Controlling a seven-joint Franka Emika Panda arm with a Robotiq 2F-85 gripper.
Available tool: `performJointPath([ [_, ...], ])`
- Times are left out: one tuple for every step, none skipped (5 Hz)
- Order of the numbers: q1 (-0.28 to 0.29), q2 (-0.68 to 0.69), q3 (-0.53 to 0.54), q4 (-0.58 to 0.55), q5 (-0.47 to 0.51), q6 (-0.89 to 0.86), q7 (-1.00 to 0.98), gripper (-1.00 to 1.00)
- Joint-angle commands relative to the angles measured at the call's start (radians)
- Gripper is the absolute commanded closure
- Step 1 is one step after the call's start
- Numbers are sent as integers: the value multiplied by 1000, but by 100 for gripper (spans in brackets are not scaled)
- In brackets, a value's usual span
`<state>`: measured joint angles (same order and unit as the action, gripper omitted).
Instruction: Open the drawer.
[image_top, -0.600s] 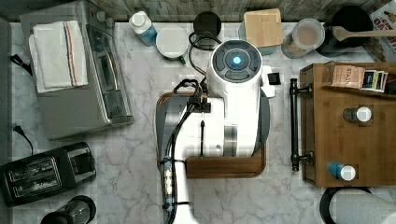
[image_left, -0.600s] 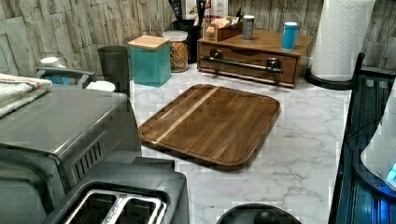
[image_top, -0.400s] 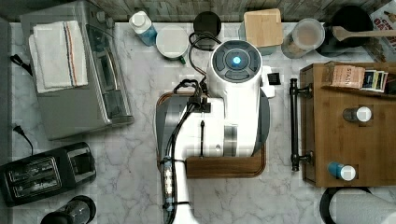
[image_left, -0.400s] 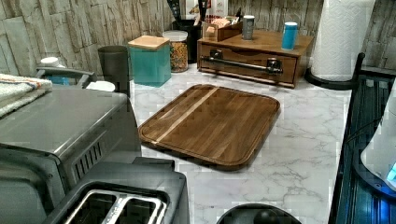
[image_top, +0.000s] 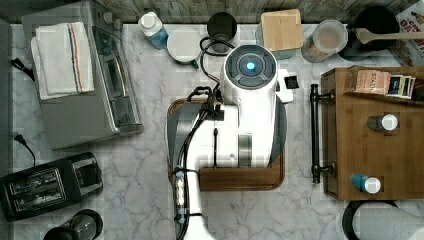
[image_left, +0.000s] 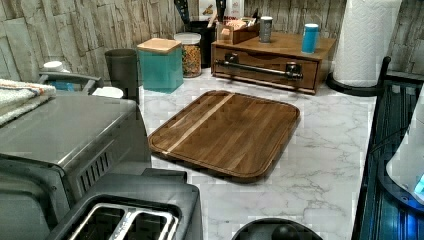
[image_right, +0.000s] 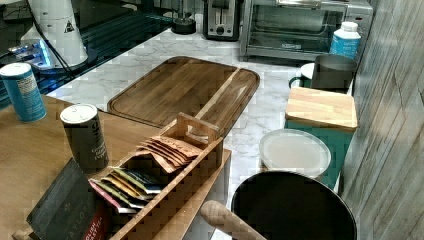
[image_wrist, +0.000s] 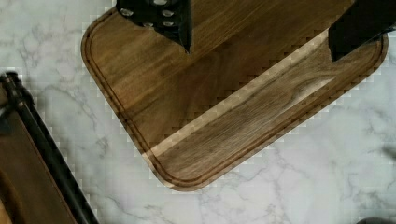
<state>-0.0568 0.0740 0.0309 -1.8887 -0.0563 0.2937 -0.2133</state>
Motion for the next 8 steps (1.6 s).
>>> performJointPath([
  [-95, -55, -77, -132, -10, 134, -529, -100],
  [-113, -29, -119, -119, 11, 158, -640, -100],
  [-135, -5, -156, -127, 43, 223, -751, -100],
  [-160, 3, -170, -185, 57, 371, -833, -100],
  [-173, 9, -178, -214, 50, 427, -865, -100],
  [-185, 35, -170, -208, -37, 440, -817, -100],
  [-178, 42, -180, -235, -104, 492, -774, -100],
  [-190, 31, -185, -302, -104, 605, -838, -100],
])
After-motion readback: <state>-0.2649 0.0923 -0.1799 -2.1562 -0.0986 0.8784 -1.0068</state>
